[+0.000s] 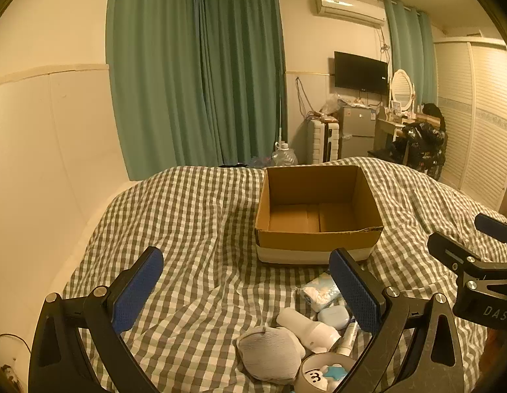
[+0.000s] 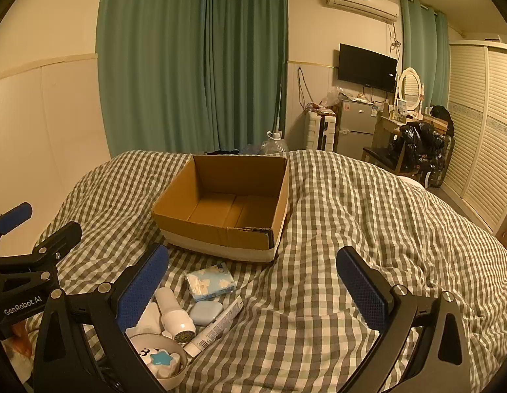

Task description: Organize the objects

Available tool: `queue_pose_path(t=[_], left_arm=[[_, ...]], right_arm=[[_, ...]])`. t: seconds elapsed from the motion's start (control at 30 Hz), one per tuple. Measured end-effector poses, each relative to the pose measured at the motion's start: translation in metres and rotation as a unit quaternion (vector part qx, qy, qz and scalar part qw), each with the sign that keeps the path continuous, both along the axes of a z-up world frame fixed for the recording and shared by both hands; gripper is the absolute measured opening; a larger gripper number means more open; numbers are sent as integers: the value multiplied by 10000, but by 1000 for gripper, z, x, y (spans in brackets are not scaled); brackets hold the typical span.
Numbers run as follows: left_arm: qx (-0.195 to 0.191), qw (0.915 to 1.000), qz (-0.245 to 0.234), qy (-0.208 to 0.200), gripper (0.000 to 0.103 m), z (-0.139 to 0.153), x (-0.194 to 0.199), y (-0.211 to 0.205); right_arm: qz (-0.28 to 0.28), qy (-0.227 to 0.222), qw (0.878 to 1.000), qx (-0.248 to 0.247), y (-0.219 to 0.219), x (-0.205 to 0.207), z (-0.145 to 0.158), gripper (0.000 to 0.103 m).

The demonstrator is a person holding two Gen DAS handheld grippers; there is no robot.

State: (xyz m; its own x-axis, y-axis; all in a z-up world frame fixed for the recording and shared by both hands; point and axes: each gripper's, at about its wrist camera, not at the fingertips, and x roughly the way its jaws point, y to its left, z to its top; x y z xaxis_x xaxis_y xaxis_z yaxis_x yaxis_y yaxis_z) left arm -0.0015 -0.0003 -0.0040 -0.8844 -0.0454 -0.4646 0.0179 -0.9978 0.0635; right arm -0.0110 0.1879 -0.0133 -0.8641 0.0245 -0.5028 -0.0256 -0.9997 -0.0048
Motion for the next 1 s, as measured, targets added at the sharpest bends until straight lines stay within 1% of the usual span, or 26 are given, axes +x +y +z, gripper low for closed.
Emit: queue_pose_path(t=[0.23,0.5,1.0], left_arm=[[-6,10000,-20,-38,103,1,1,0],[114,9998,-104,-91,103,0,1,-2],[103,9997,-130,-169,103,-2,-2,-3]], right_arm=[[92,-3,10000,-37,0,1,0,103],[128,-25,9999,8,-4,0,0,103],[128,-77,9999,23,-4,0,-2,103]])
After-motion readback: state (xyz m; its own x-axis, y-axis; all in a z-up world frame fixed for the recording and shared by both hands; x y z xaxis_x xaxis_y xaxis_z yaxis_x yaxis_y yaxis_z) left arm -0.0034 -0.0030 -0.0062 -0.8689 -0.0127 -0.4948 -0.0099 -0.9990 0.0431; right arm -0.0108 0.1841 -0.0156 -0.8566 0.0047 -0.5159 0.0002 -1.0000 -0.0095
